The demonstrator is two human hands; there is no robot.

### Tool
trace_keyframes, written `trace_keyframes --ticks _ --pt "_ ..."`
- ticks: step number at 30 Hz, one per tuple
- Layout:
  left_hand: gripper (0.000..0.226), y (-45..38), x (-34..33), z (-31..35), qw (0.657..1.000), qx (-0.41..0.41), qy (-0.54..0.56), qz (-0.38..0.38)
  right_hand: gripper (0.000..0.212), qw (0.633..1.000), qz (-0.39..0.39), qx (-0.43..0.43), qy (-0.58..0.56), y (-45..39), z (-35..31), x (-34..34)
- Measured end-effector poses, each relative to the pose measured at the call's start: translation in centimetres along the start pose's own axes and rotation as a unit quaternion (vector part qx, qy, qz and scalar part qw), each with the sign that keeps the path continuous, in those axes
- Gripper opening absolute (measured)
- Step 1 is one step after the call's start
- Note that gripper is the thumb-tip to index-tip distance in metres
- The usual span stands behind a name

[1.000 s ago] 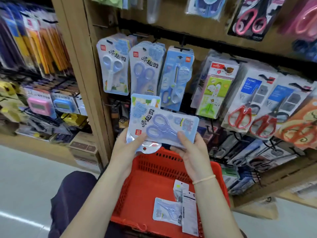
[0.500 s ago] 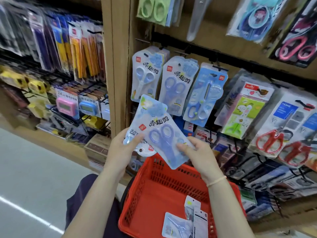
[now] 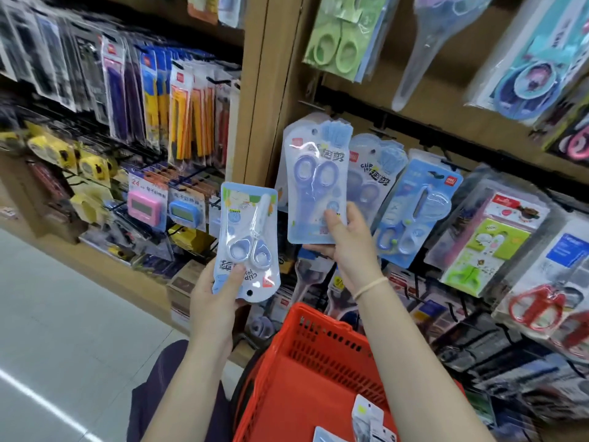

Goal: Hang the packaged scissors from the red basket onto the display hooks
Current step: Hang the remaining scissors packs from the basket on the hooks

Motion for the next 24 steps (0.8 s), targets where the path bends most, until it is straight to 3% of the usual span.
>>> trace_keyframes --ticks 7,12,16,19,22,24 --pt "0.026 0.0 0.9 -0.2 0.999 -0.002 0.036 0.012 0.019 0.999 0.05 -0.014 -0.01 -2.2 0.9 -0.8" --pt "0.026 -0.2 0.8 -0.4 0.999 0.0 0.041 -0.003 0.013 0.998 0.053 -0.032 0.004 -2.7 1.8 -0.8" --pt "0.011 -0.1 1.0 -0.1 0.999 -0.006 0.033 -0.016 0.021 0.994 0.046 -0.092 0.017 -2.2 3.5 -0.9" --pt "0.013 0.1 1.1 0.2 0.999 -0.002 0.039 -0.018 0.031 0.988 0.062 -0.134 0.045 0.2 4.5 -0.4" --pt "0.01 0.1 0.9 -0.1 0.997 0.018 0.059 -0.041 0.026 0.989 0.113 -0.086 0.045 3.5 3.6 1.4" --pt "0.008 0.1 0.3 -0.3 0.996 0.034 0.043 -0.065 0.021 0.992 0.102 -0.049 0.061 4.9 2.6 2.2"
Point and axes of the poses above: each hand's wrist, its own y-axis away from the middle knuckle, its own x-axis out of the back of the hand, z = x × y, the point moved 9 cm from there along -y, towards the middle knuckle, and after that the axes turned 12 degrees about -z, right-handed, at the moved point
